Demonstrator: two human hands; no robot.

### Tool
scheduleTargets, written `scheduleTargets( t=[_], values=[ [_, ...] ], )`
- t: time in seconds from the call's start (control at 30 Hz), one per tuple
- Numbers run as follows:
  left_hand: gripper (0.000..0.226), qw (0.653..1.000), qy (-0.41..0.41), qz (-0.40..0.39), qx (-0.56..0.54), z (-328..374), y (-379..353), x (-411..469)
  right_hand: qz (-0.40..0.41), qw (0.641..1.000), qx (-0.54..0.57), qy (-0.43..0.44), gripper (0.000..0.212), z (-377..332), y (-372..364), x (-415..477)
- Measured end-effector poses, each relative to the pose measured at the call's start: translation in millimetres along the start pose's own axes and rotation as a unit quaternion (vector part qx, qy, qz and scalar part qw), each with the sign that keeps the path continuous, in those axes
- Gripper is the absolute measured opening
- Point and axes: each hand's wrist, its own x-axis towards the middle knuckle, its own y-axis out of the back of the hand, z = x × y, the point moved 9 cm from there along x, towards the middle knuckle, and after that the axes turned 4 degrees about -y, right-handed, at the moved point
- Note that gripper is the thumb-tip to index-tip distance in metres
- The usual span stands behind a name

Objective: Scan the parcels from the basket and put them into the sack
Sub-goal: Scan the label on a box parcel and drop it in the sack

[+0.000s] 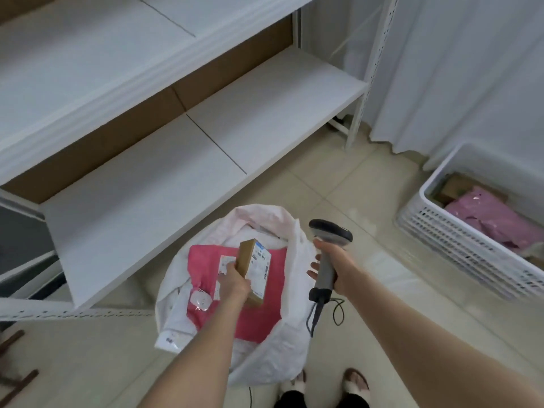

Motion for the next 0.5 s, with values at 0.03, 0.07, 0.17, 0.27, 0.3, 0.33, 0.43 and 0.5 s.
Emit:
scheduleTargets(
  t=[0.03, 0.07, 0.17, 0.27, 0.3, 0.33, 0.43, 0.5],
  values=[
    [0.06, 1.0, 0.013, -0.02, 0.018, -8, -17, 3, 0.006, 1.0, 0.001, -0.006, 0.043, 5, 5, 6],
    [0.06, 0.998, 0.02, -0.046, 0.033, -14, -34, 5, 0.009, 1.0, 0.001, -0.011, 0.043, 10, 9, 11],
    [0.047, 0.991, 0.027, -0.118, 0.063, -21, -77, 3, 0.011, 1.0, 0.003, -0.014, 0.041, 17, 20, 21],
    [0.038, 0.987, 0.037, -0.127, 0.093, -20, -83, 2, 0.015, 1.0, 0.012, -0.015, 0.038, 19, 28, 24],
    [0.037, 0.985, 0.036, -0.128, 0.11, -18, -80, 2, 0.014, 1.0, 0.014, -0.015, 0.038, 19, 30, 23],
    [0.036, 0.984, 0.035, -0.128, 0.123, -13, -76, 3, 0.01, 1.0, 0.015, -0.015, 0.038, 19, 30, 21],
    [0.031, 0.987, 0.007, -0.107, 0.119, 20, -59, -2, -0.006, 1.0, 0.029, -0.006, 0.026, 11, 32, 9],
    [0.028, 0.991, -0.039, -0.102, 0.073, 63, -52, -12, -0.012, 0.999, 0.047, 0.007, 0.021, -1, 36, -6]
  ],
)
